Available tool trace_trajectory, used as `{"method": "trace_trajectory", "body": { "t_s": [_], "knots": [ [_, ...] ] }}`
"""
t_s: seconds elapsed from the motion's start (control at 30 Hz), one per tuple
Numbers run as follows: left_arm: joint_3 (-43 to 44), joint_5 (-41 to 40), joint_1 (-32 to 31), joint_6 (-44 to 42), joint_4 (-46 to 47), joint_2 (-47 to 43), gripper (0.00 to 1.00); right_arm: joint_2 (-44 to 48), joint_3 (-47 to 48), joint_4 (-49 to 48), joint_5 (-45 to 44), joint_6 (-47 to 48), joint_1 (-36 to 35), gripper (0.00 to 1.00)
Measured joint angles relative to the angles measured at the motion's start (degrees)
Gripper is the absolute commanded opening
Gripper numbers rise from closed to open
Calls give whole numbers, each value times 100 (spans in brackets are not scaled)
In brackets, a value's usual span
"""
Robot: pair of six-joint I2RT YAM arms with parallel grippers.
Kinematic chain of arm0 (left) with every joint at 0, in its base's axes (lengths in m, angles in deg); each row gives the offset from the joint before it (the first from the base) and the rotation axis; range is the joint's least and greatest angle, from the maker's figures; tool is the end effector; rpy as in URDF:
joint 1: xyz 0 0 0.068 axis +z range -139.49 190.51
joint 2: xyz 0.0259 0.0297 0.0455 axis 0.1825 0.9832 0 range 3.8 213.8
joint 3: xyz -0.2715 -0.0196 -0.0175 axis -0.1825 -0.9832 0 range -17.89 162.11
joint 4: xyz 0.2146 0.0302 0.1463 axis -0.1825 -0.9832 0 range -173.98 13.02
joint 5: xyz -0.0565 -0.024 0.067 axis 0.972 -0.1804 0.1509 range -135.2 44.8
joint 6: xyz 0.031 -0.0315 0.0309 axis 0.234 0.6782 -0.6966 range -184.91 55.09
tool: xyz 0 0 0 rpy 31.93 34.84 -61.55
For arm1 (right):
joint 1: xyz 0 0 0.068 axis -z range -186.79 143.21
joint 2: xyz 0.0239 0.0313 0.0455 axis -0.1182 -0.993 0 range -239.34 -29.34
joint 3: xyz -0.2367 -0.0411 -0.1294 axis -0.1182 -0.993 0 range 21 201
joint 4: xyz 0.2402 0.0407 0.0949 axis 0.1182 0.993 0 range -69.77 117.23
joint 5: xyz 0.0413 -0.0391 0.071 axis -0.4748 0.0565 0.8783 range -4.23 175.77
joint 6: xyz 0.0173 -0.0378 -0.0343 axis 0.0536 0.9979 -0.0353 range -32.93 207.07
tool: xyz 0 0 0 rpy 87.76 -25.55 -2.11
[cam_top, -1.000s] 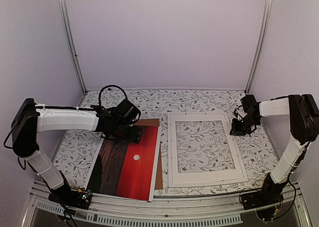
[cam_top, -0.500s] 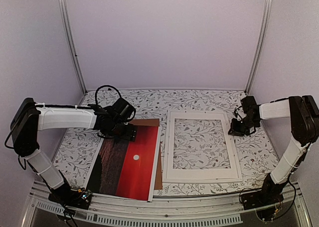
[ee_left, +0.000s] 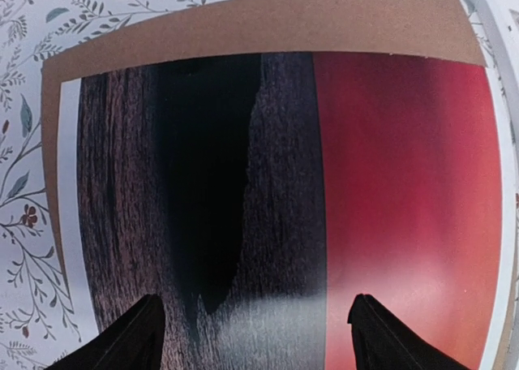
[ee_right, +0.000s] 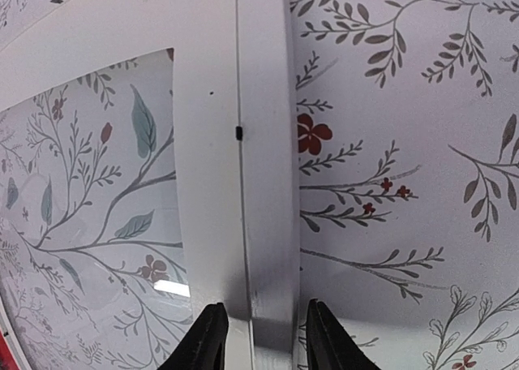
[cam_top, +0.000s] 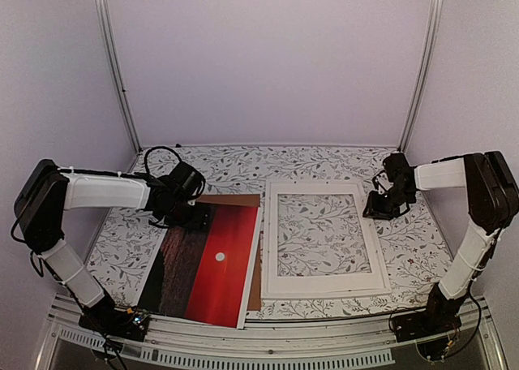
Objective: Put the photo into the frame
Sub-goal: Move the frame body to the center of the board, then pick up the photo from the backboard.
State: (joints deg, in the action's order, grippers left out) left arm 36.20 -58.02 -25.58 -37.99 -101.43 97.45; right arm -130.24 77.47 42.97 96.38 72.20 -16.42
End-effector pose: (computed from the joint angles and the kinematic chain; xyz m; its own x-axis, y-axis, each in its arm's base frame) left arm 0.2564 -0.1772 0.1694 -0.8721 0.0895 -0.4811 0.1133 0.9933 -0.0206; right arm 0.3235 0.0615 0.1437 -0.9385 0.0966 -0.3315 0.0062 0.9646 0.2635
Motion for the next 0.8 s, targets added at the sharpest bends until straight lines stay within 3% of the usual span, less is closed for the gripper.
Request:
{"method": "trace_trajectory", "body": {
  "t_s": [0.23, 0.37, 0.63, 0.8],
  "knots": [
    [-223, 345, 511, -98, 181, -131, 81, 133, 431, 455, -326, 160, -208, 57],
    [-382, 632, 863, -125, 313, -251, 81, 428, 697, 643, -555, 225, -551, 58],
    [-935, 1010, 1349, -31, 680, -608, 81, 614, 1047, 588, -507, 68, -2181, 58],
    [-1390, 1154, 1519, 138, 896, -898, 81, 155, 1674, 376, -308, -181, -3405, 58]
  ]
}}
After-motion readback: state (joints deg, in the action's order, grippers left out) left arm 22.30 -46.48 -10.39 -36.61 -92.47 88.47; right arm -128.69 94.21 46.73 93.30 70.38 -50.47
